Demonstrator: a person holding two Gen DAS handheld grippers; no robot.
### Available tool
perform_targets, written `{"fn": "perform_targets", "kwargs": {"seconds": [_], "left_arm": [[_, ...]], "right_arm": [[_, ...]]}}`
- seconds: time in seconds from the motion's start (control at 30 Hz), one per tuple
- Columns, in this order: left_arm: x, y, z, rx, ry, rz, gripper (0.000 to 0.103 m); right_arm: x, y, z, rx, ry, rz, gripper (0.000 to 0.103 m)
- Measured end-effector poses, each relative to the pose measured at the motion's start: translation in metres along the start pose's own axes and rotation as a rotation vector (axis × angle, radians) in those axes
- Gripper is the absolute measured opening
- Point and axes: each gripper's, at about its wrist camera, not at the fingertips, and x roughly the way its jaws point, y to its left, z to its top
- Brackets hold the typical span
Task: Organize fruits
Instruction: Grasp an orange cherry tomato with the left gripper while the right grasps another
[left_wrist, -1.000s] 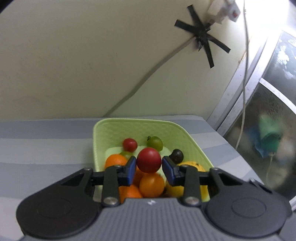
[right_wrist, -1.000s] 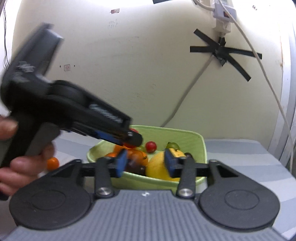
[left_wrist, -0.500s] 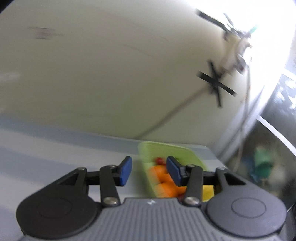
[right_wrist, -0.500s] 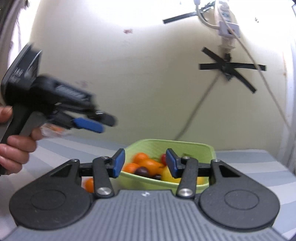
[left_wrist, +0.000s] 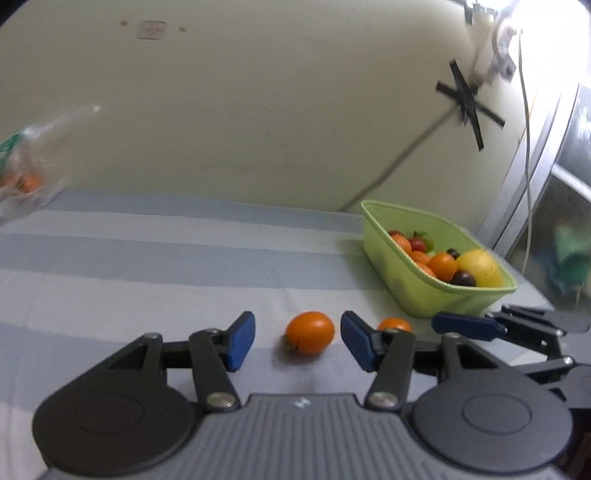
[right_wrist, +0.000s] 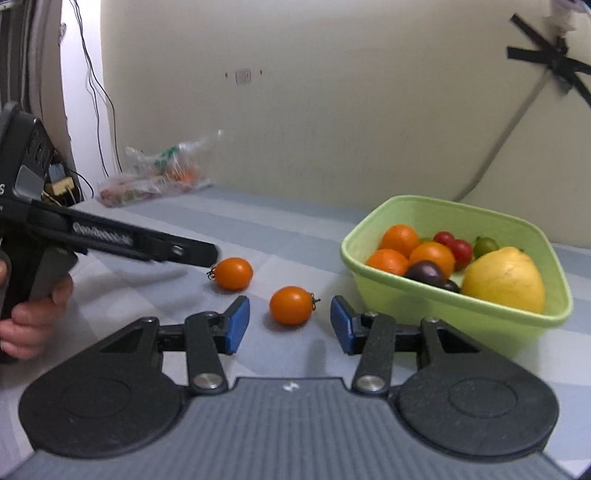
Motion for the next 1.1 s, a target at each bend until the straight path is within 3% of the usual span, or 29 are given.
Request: {"fn": "perform_targets", "kwargs": {"seconds": [0.13, 0.2, 0.23, 0.27, 0.3, 0.33, 0.4, 0.6, 0.9, 1.1], "left_arm": [[0.021, -0.003, -0.002, 0.001, 0.027, 0.02, 0.055], [0.021, -0.006, -0.002, 0.016, 0.026, 0.025, 0.048], [0.02, -0.008, -0.003, 0.021, 0.029, 0.011, 0.037], [0.019, -0.01, -0.005, 0.027, 0.034, -0.01, 0.032], [0.017, -0.014, -0.007, 0.041, 0.029, 0.009, 0.032], [0.016, -0.02, -0.009, 0.062, 0.027, 0.026, 0.032], [0.008, -0.03, -0.015, 0.089, 0.024, 0.041, 0.031], [-0.033, -0.05, -0.043, 0.087, 0.023, -0.004, 0.032], [-0.073, -0.069, -0.081, 0.085, -0.004, 0.128, 0.032], [-0.08, -0.077, -0.095, 0.105, -0.037, 0.184, 0.033]], "right_arm": [[0.025, 0.001, 0.01, -0.006, 0.071, -0.002, 0.051], [0.034, 0.005, 0.008, -0.028, 0.097, -0.022, 0.051], [0.039, 0.006, 0.007, -0.03, 0.112, -0.025, 0.051], [0.039, 0.006, 0.008, -0.028, 0.107, -0.027, 0.044], [0.038, 0.006, 0.009, -0.031, 0.098, -0.029, 0.034], [0.037, 0.007, 0.009, -0.035, 0.1, -0.029, 0.033], [0.03, 0.008, 0.005, -0.027, 0.091, -0.032, 0.033], [-0.012, 0.012, -0.017, -0.001, 0.051, -0.032, 0.033], [-0.065, 0.029, -0.056, 0.038, 0.016, -0.087, 0.033], [-0.067, 0.038, -0.062, 0.025, 0.004, -0.119, 0.033]]}}
